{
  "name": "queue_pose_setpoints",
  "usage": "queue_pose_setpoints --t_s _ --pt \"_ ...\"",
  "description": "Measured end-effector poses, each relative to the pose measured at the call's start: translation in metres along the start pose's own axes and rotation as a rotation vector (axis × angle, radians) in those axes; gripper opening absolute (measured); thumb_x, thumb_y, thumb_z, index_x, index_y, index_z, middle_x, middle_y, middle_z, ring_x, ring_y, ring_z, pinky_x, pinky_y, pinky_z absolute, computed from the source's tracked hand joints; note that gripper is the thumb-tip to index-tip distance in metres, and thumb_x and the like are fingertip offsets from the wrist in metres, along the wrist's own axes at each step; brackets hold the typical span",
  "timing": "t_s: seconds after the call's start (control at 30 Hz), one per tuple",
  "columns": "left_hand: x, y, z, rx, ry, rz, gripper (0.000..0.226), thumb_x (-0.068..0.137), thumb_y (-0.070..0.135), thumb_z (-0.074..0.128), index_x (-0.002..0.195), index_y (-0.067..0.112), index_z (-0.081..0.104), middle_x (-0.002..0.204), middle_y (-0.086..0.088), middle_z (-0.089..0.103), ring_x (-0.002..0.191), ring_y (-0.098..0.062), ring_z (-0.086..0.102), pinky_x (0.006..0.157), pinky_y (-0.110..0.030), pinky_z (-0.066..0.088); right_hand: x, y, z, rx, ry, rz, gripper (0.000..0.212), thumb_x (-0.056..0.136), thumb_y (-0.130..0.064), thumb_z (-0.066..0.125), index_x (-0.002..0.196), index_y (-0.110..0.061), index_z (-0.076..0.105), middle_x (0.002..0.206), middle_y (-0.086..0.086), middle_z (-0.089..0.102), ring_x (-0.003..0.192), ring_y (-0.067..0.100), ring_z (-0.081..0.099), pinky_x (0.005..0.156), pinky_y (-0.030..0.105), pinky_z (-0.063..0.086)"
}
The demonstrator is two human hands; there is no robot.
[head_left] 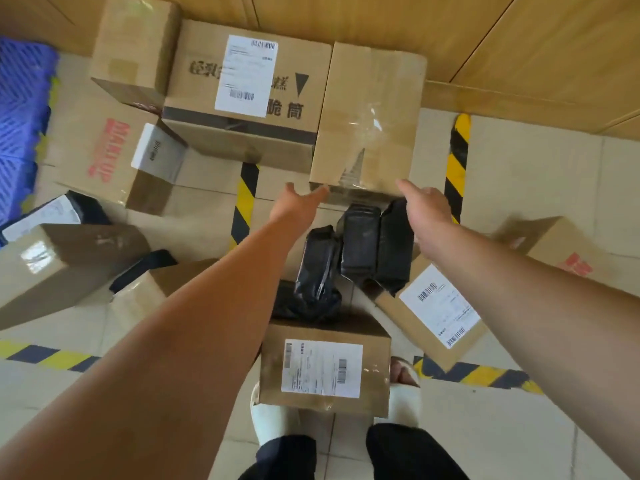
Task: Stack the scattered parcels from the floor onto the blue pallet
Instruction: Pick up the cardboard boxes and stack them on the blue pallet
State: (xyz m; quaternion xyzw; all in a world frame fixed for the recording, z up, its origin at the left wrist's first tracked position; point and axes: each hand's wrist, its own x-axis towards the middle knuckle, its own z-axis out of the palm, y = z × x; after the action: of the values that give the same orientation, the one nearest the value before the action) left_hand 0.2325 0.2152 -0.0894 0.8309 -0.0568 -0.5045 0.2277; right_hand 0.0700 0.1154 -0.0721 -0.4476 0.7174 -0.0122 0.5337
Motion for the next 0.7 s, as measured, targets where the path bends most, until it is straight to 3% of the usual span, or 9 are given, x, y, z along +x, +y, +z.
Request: queue_pose_setpoints --t_s 0.07,0.17,0.23,0.3,0.37,0.47,0.53,0.6,0.7 --pt "0.023 0.005 0.01 -0.04 -0.017 0.008 0.081 0.094 0.055 0.053 0.156 0.015 0.021 0.153 -0.012 0.039 0.137 -0.034 0.04 0.108 -0.042 0.035 0.025 -0.006 0.011 0.086 -0.075 0.057 0.078 0.082 -0.065 0.059 0.145 -0.021 0.045 0.146 0.003 0.049 0.131 0.028 0.046 0.109 0.042 0.035" --pt "0.042 0.0 0.025 -0.181 -0.099 0.076 0.068 0.093 0.043 0.061 0.149 0.015 0.035 0.143 -0.006 0.049 0.131 -0.026 0.045 0.104 -0.037 0.034 0.043 -0.005 0.016 0.191 -0.201 0.112 0.083 0.068 -0.072 0.062 0.139 -0.031 0.053 0.146 0.001 0.052 0.131 0.025 0.049 0.113 0.049 0.033" --pt "0.041 -0.002 0.029 -0.245 -0.127 0.144 0.065 0.089 0.04 0.068 0.144 0.018 0.04 0.135 -0.001 0.055 0.122 -0.019 0.048 0.104 -0.035 0.034 0.039 -0.008 0.012 0.196 -0.241 0.096 0.073 0.077 -0.068 0.062 0.14 -0.031 0.053 0.145 -0.003 0.051 0.13 0.02 0.047 0.113 0.044 0.031" --pt "0.034 0.004 0.024 -0.309 -0.134 0.188 0.065 0.088 0.042 0.069 0.143 0.021 0.04 0.127 0.003 0.056 0.116 -0.016 0.049 0.102 -0.035 0.035 0.039 -0.017 0.002 0.181 -0.221 0.028 0.06 0.09 -0.058 0.057 0.142 -0.029 0.049 0.142 -0.005 0.048 0.129 0.017 0.042 0.107 0.035 0.027" --pt "0.018 0.015 0.015 -0.371 -0.146 0.213 0.062 0.089 0.042 0.067 0.142 0.024 0.04 0.118 0.01 0.058 0.109 -0.01 0.052 0.098 -0.034 0.034 0.026 -0.03 -0.015 0.17 -0.198 -0.041 0.058 0.093 -0.054 0.056 0.144 -0.028 0.046 0.144 -0.005 0.044 0.134 0.014 0.037 0.112 0.039 0.021" --pt "-0.024 0.04 -0.001 -0.412 -0.17 0.284 0.067 0.084 0.043 0.07 0.143 0.03 0.039 0.123 0.008 0.063 0.115 -0.014 0.057 0.109 -0.046 0.037 -0.021 -0.052 -0.04 0.21 -0.176 -0.081 0.068 0.074 -0.064 0.066 0.133 -0.033 0.056 0.135 -0.013 0.051 0.127 0.014 0.045 0.115 0.043 0.028" --pt "-0.063 0.061 -0.013 -0.39 -0.196 0.341 0.074 0.079 0.041 0.073 0.144 0.037 0.037 0.128 0.007 0.063 0.119 -0.018 0.058 0.11 -0.052 0.039 -0.051 -0.065 -0.063 0.278 -0.132 -0.093 0.062 0.068 -0.062 0.069 0.123 -0.035 0.059 0.126 -0.012 0.056 0.12 0.015 0.049 0.111 0.048 0.035" --pt "-0.109 0.083 -0.031 -0.357 -0.225 0.407 0.078 0.077 0.031 0.075 0.144 0.04 0.036 0.126 0.005 0.064 0.117 -0.018 0.061 0.106 -0.052 0.044 -0.092 -0.083 -0.089 0.328 -0.104 -0.109 0.042 0.085 -0.046 0.065 0.124 -0.032 0.054 0.111 -0.018 0.052 0.118 0.013 0.043 0.108 0.044 0.034" --pt "-0.182 0.108 -0.061 -0.35 -0.278 0.488 0.079 0.08 0.01 0.069 0.148 0.034 0.034 0.124 0.002 0.066 0.115 -0.016 0.064 0.101 -0.047 0.051 -0.167 -0.104 -0.13 0.368 -0.112 -0.153 0.041 0.092 -0.033 0.061 0.13 -0.032 0.048 0.107 -0.024 0.053 0.113 0.009 0.05 0.082 0.032 0.039"
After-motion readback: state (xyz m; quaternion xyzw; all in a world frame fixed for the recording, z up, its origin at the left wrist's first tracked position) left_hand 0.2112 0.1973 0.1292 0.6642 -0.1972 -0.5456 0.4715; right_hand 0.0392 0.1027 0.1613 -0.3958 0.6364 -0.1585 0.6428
